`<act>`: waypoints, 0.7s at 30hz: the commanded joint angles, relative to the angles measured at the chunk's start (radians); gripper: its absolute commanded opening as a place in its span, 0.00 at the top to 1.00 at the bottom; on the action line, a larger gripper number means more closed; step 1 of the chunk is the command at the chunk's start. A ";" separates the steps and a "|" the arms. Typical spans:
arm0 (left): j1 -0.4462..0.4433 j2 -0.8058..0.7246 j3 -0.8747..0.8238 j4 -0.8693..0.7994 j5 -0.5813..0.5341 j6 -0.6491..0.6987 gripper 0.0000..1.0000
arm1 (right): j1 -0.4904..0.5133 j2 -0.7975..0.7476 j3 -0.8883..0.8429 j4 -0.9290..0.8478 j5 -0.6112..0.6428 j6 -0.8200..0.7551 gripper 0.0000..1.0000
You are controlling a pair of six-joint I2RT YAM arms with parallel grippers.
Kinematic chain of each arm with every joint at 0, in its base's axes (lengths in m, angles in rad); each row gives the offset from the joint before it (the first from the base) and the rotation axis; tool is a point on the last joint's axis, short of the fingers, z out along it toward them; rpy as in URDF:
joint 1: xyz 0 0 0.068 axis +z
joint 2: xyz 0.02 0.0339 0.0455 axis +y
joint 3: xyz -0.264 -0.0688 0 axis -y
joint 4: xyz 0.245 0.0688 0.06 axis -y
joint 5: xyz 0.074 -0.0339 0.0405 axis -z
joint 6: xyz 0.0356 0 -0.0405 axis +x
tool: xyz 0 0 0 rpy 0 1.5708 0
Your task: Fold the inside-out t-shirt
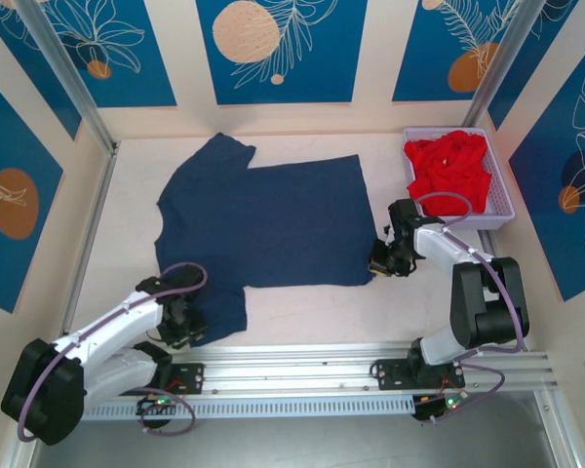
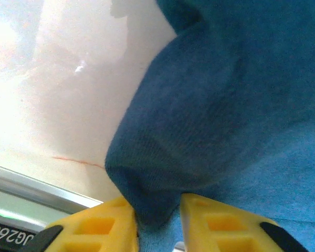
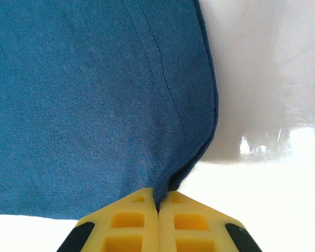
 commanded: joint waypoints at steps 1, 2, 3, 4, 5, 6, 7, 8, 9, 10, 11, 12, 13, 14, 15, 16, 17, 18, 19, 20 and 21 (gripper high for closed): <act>-0.001 -0.016 0.002 -0.009 -0.009 0.011 0.79 | -0.001 -0.032 -0.012 -0.014 -0.025 -0.016 1.00; -0.001 -0.021 0.006 -0.013 -0.010 0.011 0.82 | 0.000 -0.033 -0.011 -0.014 -0.024 -0.016 1.00; -0.001 -0.026 0.009 -0.016 -0.012 0.009 0.85 | -0.001 -0.035 -0.011 -0.016 -0.022 -0.016 1.00; -0.001 -0.030 0.011 -0.020 -0.013 0.010 0.87 | -0.001 -0.037 -0.011 -0.015 -0.019 -0.015 1.00; -0.001 -0.037 0.015 -0.023 -0.014 0.009 0.90 | -0.002 -0.039 -0.012 -0.014 -0.017 -0.015 1.00; -0.001 -0.042 0.022 -0.028 -0.016 0.008 0.93 | -0.003 -0.041 -0.012 -0.016 -0.017 -0.014 1.00; -0.001 -0.052 0.034 -0.041 -0.021 0.008 0.95 | -0.005 -0.042 -0.014 -0.016 -0.016 -0.014 1.00; -0.002 -0.063 0.045 -0.057 -0.027 0.010 0.97 | -0.006 -0.044 -0.015 -0.022 -0.015 -0.012 1.00; -0.001 -0.076 0.063 -0.076 -0.035 0.006 0.98 | -0.009 -0.048 -0.017 -0.026 -0.014 -0.010 1.00; -0.001 -0.092 0.075 -0.087 -0.036 0.003 1.00 | -0.013 -0.054 -0.018 -0.029 -0.016 -0.009 1.00; 0.000 -0.111 0.094 -0.103 -0.042 0.000 1.00 | -0.015 -0.061 -0.019 -0.033 -0.017 -0.007 1.00; 0.002 -0.129 0.119 -0.121 -0.056 -0.003 1.00 | -0.021 -0.069 -0.018 -0.037 -0.021 -0.006 1.00; 0.006 -0.142 0.140 -0.133 -0.066 -0.002 1.00 | -0.025 -0.077 -0.019 -0.037 -0.025 -0.006 1.00; 0.016 -0.155 0.166 -0.139 -0.071 0.010 1.00 | -0.031 -0.083 -0.017 -0.038 -0.032 -0.008 1.00; 0.035 -0.161 0.194 -0.137 -0.069 0.031 1.00 | -0.036 -0.084 -0.008 -0.040 -0.044 -0.013 1.00; 0.057 -0.159 0.218 -0.129 -0.060 0.055 1.00 | -0.041 -0.079 0.000 -0.043 -0.052 -0.020 1.00; 0.087 -0.151 0.245 -0.121 -0.046 0.089 1.00 | -0.044 -0.068 0.016 -0.050 -0.059 -0.027 1.00; 0.117 -0.144 0.269 -0.114 -0.036 0.120 1.00 | -0.049 -0.060 0.028 -0.054 -0.068 -0.031 1.00; 0.152 -0.135 0.295 -0.103 -0.020 0.160 1.00 | -0.054 -0.050 0.036 -0.054 -0.082 -0.035 1.00; 0.185 -0.125 0.322 -0.093 -0.009 0.200 1.00 | -0.058 -0.045 0.045 -0.049 -0.088 -0.039 1.00; 0.227 -0.115 0.349 -0.083 0.004 0.237 1.00 | -0.062 -0.037 0.053 -0.047 -0.091 -0.043 1.00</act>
